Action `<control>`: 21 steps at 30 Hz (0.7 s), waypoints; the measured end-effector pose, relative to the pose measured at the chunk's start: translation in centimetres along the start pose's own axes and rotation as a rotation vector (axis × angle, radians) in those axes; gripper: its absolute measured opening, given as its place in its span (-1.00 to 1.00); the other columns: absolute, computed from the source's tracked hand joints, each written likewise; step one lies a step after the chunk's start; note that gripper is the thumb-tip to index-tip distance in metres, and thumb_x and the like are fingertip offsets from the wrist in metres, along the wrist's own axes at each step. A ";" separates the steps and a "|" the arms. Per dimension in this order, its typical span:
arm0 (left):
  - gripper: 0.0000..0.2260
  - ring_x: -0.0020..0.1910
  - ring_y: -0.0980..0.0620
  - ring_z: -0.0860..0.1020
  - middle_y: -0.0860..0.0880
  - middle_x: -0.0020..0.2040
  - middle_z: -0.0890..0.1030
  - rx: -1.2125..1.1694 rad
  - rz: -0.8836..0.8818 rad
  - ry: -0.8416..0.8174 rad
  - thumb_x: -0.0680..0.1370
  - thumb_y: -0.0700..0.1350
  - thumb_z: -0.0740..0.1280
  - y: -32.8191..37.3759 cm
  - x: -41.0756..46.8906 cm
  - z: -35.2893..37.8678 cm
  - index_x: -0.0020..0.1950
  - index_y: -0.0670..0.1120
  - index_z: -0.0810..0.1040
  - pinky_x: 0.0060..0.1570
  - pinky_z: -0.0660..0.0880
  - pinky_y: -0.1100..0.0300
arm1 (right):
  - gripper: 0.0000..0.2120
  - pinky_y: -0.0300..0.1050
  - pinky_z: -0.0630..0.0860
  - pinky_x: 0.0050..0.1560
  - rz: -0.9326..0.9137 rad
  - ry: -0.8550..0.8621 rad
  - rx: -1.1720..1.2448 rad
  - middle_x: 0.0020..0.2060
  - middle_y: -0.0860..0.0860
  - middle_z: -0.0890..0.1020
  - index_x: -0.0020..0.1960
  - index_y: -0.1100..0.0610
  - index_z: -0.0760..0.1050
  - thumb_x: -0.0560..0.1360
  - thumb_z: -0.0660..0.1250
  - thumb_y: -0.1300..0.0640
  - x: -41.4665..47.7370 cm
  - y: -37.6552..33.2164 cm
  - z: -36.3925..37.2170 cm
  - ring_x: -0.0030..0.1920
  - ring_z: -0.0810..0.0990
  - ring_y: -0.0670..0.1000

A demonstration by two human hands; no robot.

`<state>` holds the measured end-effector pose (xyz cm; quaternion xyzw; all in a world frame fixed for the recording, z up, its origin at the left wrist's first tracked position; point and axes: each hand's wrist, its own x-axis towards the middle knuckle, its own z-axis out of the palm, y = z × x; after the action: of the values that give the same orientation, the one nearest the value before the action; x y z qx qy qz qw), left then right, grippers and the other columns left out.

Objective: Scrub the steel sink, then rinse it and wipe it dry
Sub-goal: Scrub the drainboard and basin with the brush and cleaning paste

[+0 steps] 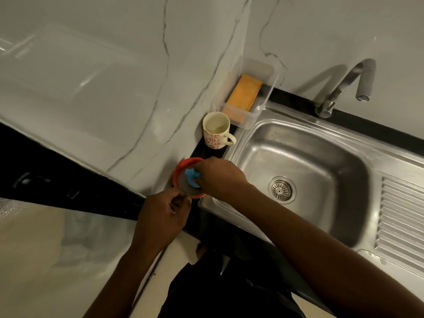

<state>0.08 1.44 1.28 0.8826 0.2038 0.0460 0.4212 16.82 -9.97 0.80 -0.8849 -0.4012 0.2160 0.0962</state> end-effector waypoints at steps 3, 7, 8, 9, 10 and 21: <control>-0.95 -0.18 0.17 0.69 0.16 -0.22 0.70 -0.001 0.002 0.003 0.61 -0.08 0.46 -0.3 0.0 0.0 -0.04 -0.01 0.69 -0.11 0.68 0.17 | -0.65 -0.11 0.60 0.02 0.025 -0.008 0.022 0.10 0.04 0.65 0.33 0.09 0.58 0.61 0.37 -0.05 0.6 0.1 0.9 0.01 0.67 0.04; -0.95 -0.16 0.18 0.70 0.17 -0.20 0.71 -0.007 -0.003 -0.015 0.61 -0.05 0.45 -0.4 0.3 0.3 -0.02 0.01 0.68 -0.07 0.69 0.13 | -0.62 -0.12 0.61 0.04 0.010 0.044 0.202 0.11 0.02 0.68 0.36 0.09 0.58 0.60 0.40 -0.02 0.2 1.0 0.7 0.01 0.66 -0.01; -0.95 -0.16 0.18 0.70 0.16 -0.19 0.71 -0.011 0.000 -0.020 0.61 -0.04 0.45 -0.3 0.4 0.4 -0.01 0.01 0.69 -0.06 0.69 0.11 | -0.65 -0.16 0.56 -0.03 -0.001 0.064 0.268 0.06 0.00 0.68 0.33 0.09 0.60 0.59 0.41 -0.01 -0.1 1.3 0.3 -0.05 0.63 -0.04; -0.94 -0.15 0.17 0.71 0.15 -0.17 0.72 -0.012 0.004 -0.027 0.61 -0.03 0.45 -0.2 0.5 0.6 0.02 0.00 0.69 -0.05 0.70 0.09 | -0.68 -0.19 0.50 -0.10 -0.010 0.084 0.335 -0.01 -0.01 0.68 0.27 0.10 0.62 0.58 0.43 -0.02 -0.5 1.7 -0.2 -0.12 0.60 -0.08; -0.92 -0.13 0.16 0.71 0.14 -0.15 0.72 -0.010 0.010 -0.033 0.61 -0.03 0.46 -0.1 0.6 0.7 0.04 -0.01 0.69 -0.03 0.70 0.09 | -0.72 -0.21 0.45 -0.16 -0.013 0.096 0.395 -0.08 -0.03 0.67 0.20 0.11 0.65 0.57 0.43 -0.03 -0.9 2.2 -0.9 -0.18 0.57 -0.11; -0.97 -0.13 0.19 0.68 0.19 -0.17 0.70 -0.010 0.083 -0.192 0.61 -0.06 0.45 3.8 1.5 5.9 0.01 0.04 0.69 -0.06 0.68 0.16 | -0.81 -0.21 0.35 -0.47 0.213 -0.025 0.925 -0.30 0.07 0.63 0.11 0.09 0.65 0.54 0.51 0.05 -9.5 14.7 -4.5 -0.42 0.45 -0.04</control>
<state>4.18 -4.36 0.30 0.8885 0.1254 -0.0201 0.4410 23.14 -26.81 2.64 -0.7826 -0.1713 0.3915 0.4526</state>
